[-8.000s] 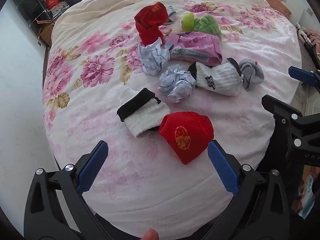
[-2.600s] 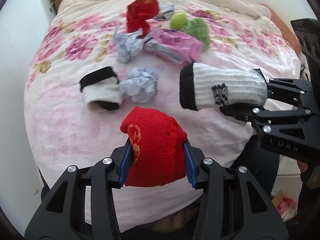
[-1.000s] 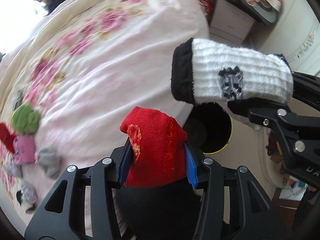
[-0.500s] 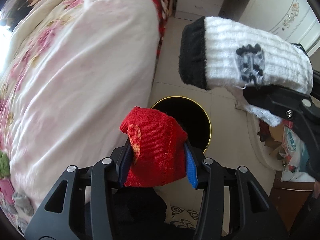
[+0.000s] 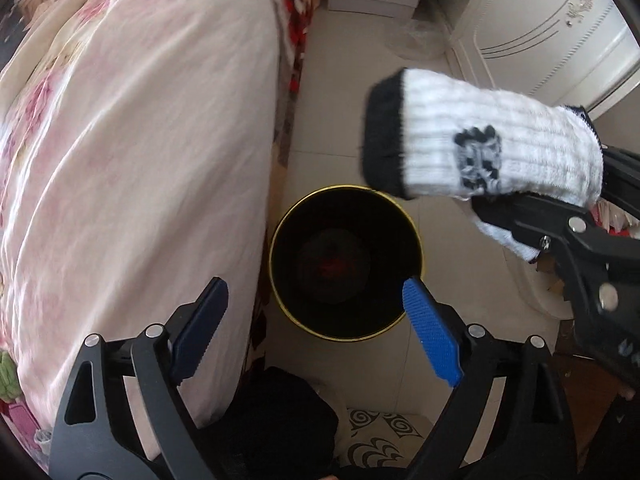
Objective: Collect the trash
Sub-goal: 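Open both grippers over the bin to drop the socks inside, then return both grippers to the bed toward the white sock and paper ball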
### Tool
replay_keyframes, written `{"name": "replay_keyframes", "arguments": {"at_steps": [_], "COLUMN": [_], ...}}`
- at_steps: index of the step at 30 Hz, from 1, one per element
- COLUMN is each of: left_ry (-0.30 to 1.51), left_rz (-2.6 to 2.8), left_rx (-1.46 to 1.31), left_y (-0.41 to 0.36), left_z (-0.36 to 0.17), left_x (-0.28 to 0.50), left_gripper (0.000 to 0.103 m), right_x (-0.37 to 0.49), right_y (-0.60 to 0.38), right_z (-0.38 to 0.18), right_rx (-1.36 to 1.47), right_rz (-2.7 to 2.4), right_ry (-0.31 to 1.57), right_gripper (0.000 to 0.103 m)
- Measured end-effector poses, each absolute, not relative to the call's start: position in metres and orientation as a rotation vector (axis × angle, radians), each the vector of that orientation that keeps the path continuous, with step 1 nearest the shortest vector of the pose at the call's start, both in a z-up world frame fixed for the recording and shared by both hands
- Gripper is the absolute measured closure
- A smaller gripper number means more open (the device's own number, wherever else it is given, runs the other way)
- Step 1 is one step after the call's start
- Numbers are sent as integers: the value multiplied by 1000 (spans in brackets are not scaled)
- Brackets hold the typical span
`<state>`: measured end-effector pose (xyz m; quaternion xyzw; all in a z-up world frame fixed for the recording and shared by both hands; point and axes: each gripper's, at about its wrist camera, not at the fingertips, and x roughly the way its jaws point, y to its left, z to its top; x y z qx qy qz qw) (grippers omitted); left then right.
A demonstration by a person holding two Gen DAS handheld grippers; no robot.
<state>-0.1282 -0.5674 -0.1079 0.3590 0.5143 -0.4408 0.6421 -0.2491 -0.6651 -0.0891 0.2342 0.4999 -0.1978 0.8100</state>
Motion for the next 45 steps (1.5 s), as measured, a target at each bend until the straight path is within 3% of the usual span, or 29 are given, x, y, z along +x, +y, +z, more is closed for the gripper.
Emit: {"name": "replay_keyframes", "arguments": {"at_steps": [5,6,9,14,17,30,45], "left_ry": [1171,1170,1162,1169,1182,1157,1182], "left_rz": [-931,-924,-904,-866,-865,-845,-712], "left_rx": [827,827,832,855,855,854,729], "left_y": [-555,-551,-544,-534,-533,-518,-450], "left_z": [-109,-109,-110,-114,-113,-101,-60], "left_x": [-117,-115,-113,-109,-114,-114,-78], "left_gripper": [15,13,10,8,8,8,8], "right_x": [-237,-235,-229,-226,-224,-216,-177], "right_y": [-660,-660,-657,-650,-642,-625,-575], "right_z": [-112,-116,-127,-129,-126,-106,-65], "right_rx": [489,487,477,472,440,372,239], "right_rz": [-422,-427,-442,-433,-433,-439,-355], "right_ry": [1145,1152,1189,1204,1214,1218,1192], "right_gripper": [62,51,35,33,25,23,22]}}
